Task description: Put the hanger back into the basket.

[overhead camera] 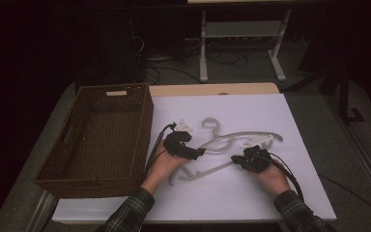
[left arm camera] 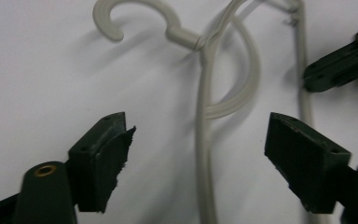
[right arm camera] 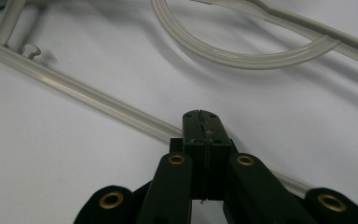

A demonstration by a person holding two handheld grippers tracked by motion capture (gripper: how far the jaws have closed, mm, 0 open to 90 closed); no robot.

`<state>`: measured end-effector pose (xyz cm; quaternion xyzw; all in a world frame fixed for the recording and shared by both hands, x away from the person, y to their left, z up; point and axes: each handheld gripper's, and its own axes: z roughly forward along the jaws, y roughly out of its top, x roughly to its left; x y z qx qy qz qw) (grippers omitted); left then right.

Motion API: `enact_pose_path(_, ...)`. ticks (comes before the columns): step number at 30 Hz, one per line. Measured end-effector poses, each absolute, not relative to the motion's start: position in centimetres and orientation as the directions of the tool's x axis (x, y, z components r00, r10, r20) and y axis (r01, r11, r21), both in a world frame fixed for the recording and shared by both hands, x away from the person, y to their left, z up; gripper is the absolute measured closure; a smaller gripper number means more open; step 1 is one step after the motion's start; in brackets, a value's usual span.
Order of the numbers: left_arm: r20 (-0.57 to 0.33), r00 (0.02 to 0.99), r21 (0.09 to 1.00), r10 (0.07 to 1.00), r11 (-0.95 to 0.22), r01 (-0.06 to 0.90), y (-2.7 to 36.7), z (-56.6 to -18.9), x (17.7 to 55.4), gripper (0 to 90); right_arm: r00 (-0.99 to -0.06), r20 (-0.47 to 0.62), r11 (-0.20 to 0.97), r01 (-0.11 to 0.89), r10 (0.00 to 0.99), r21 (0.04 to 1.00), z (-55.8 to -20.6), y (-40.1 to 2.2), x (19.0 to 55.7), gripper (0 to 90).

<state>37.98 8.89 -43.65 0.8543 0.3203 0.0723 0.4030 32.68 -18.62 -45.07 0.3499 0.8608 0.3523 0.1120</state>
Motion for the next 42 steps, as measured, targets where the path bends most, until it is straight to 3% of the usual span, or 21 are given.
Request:
enact_pose_path(4, -0.180, 0.782, 0.706, 0.597, -0.475, 0.526, 8.8, -44.7, 38.9, 32.9, -0.728, 0.055, 0.505, 0.526, 0.684, 0.684, -45.1, -18.6, 32.6, 89.8)
enact_pose_path(20, -0.240, 0.821, 0.681, 0.518, -0.513, 0.523, 7.8, -45.0, 38.7, 61.5, -0.724, 0.050, 0.505, 0.527, 0.688, 0.683, -45.1, -18.6, 32.5, 89.9)
enact_pose_path(42, -0.267, 0.827, 0.705, 0.494, -0.485, 0.518, 8.5, -43.3, 38.1, 78.9, -0.733, 0.039, 0.526, 0.522, 0.679, 0.671, -45.3, -18.6, 32.3, 89.9)
